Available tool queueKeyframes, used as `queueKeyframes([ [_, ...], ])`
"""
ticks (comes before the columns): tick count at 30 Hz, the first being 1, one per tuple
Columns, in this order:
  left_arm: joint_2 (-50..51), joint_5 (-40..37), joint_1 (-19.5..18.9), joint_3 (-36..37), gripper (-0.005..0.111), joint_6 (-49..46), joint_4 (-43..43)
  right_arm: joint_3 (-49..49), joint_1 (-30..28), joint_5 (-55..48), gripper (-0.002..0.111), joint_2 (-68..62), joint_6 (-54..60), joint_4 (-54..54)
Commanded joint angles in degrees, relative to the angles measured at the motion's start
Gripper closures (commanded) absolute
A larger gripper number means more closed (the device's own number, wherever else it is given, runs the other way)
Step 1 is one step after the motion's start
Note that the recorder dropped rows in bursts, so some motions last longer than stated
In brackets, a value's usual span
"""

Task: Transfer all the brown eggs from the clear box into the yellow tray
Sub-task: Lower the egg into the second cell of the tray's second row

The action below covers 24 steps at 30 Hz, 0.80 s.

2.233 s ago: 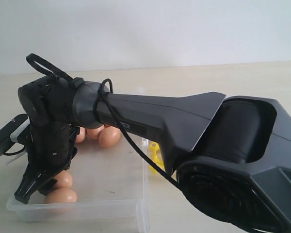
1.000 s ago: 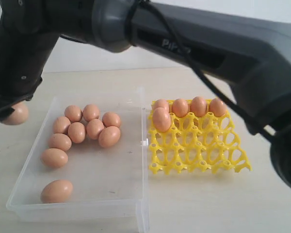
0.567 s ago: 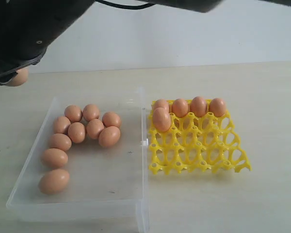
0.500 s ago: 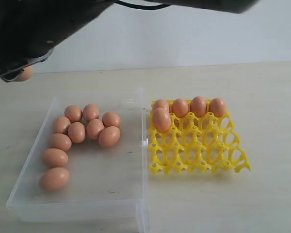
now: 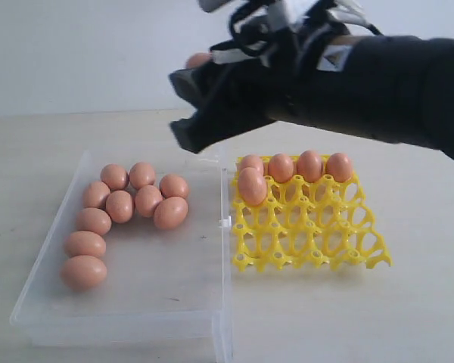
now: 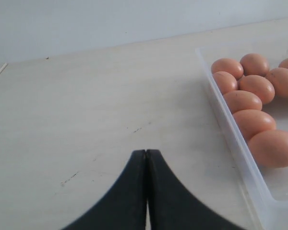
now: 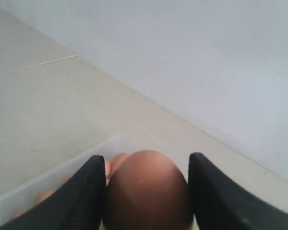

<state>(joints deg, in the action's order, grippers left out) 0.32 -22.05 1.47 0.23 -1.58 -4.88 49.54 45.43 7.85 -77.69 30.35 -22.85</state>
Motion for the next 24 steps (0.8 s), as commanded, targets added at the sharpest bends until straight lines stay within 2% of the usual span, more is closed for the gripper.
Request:
queueKeyframes([
  [1,-0.3,0.4,0.3,-0.2,0.107,0.2,0.3,-6.3,-4.8,6.4,0.108,2.6,1.5,-1.1],
  [6,-0.3,0.4,0.3,-0.2,0.107,0.2,0.3,-9.9,-9.0,10.9,0.108,2.6,-2.6,-0.2],
  [11,-0.3,0.4,0.3,-0.2,0.107,0.2,0.3,-9.9,-12.6,11.5,0.108,1.6,-8.3,5.2],
  [16,-0.3,0.4,0.3,-0.2,0.107,0.2,0.3,-9.9,-12.7,14.3,0.108,-0.5,-7.7,5.1],
  [24,-0.3,0.4,0.3,-0.2,0.107,0.2,0.3,-12.3,-13.7,25.5,0.108,-5.7,-11.1,6.8],
])
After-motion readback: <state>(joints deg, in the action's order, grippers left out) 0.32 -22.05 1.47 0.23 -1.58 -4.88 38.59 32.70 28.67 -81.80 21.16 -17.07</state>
